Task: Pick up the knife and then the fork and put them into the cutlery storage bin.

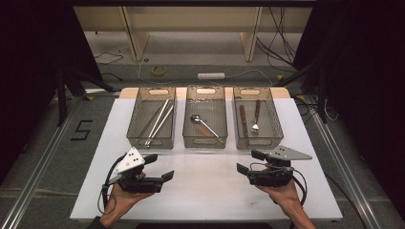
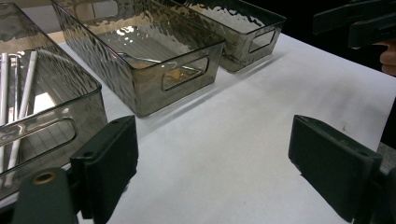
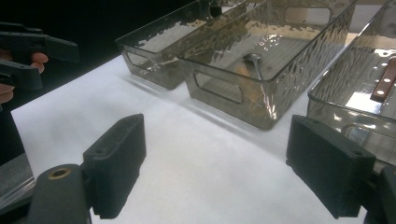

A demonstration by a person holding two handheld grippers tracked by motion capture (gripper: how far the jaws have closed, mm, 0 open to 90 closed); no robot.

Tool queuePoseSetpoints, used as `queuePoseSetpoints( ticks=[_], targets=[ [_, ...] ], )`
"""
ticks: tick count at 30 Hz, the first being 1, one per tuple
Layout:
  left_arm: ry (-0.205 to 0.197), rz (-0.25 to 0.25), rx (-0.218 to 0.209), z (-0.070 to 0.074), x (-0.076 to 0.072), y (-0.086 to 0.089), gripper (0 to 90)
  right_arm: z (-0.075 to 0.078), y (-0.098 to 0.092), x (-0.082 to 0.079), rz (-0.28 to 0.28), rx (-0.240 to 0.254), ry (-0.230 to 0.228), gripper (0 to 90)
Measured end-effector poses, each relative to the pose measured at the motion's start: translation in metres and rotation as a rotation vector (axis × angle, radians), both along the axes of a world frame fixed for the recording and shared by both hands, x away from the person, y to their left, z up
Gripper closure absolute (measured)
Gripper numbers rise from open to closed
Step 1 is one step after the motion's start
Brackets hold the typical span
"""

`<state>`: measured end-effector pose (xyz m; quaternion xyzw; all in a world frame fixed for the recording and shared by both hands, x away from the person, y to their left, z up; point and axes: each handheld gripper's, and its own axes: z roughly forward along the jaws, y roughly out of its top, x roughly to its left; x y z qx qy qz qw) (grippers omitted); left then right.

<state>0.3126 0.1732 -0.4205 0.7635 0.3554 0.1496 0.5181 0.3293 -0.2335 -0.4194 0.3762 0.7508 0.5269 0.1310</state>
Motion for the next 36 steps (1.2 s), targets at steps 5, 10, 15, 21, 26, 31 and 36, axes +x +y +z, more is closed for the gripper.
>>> queuePoseSetpoints(
  ticks=[5,10,15,21,26,31,36],
  targets=[
    [0.004,0.002,-0.007,0.0,0.0,0.0,15.4,-0.002,-0.002,-0.005,-0.004,-0.009,-0.003,20.2],
    [0.003,0.002,-0.005,0.0,0.0,0.0,15.4,-0.004,-0.003,-0.008,-0.004,-0.013,0.003,20.2],
    [0.005,0.001,-0.007,0.0,0.0,0.0,15.4,-0.006,-0.004,-0.012,-0.005,-0.02,0.003,20.3],
    [0.007,0.0,-0.013,0.0,0.0,0.002,15.4,-0.009,-0.005,-0.016,-0.009,-0.025,0.013,20.3],
    [0.007,-0.001,-0.014,0.0,0.001,0.002,15.4,-0.012,-0.006,-0.018,-0.007,-0.039,0.014,20.3],
    [0.007,-0.001,-0.014,0.0,0.001,0.001,15.4,-0.011,-0.006,-0.018,-0.011,-0.04,0.014,20.3],
    [0.006,-0.002,-0.013,0.0,0.001,0.001,15.4,-0.011,-0.006,-0.018,-0.009,-0.042,0.01,20.4]
  ],
)
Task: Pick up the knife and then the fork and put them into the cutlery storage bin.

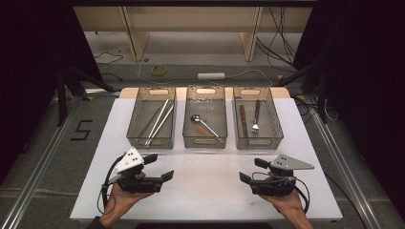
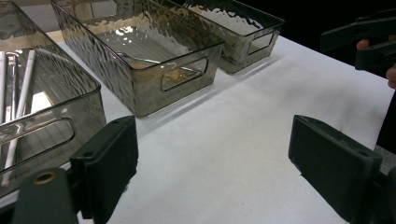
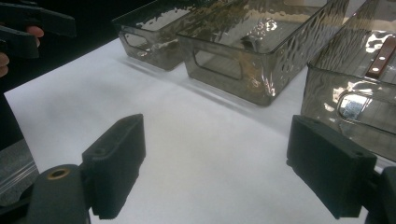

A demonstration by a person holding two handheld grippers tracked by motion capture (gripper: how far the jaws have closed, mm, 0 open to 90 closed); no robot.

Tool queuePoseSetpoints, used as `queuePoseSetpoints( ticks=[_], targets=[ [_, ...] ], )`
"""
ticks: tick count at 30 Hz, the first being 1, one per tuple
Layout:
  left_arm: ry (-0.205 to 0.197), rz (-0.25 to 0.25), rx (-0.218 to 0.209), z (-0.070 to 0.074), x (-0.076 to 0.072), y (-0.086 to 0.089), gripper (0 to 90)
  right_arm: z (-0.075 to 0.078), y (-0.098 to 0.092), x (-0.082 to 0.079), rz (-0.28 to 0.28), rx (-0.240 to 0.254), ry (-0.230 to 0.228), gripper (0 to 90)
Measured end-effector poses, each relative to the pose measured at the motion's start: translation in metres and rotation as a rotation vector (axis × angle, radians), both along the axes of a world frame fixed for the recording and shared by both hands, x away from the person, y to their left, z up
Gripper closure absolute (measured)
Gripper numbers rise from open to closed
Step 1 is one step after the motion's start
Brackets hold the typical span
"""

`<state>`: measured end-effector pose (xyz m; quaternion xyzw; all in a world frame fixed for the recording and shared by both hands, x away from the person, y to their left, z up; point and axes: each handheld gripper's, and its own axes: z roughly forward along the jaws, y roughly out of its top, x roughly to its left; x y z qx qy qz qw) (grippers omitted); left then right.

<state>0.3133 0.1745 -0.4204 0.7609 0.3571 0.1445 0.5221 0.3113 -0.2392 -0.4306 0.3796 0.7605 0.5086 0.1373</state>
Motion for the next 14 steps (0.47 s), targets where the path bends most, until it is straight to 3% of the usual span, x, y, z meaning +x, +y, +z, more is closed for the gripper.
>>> queuePoseSetpoints(
  ticks=[14],
  targets=[
    [0.0,0.002,0.001,0.0,0.0001,0.0001,15.4,-0.0001,0.0003,0.0002,-0.001,-0.005,0.001,20.5]
  ],
)
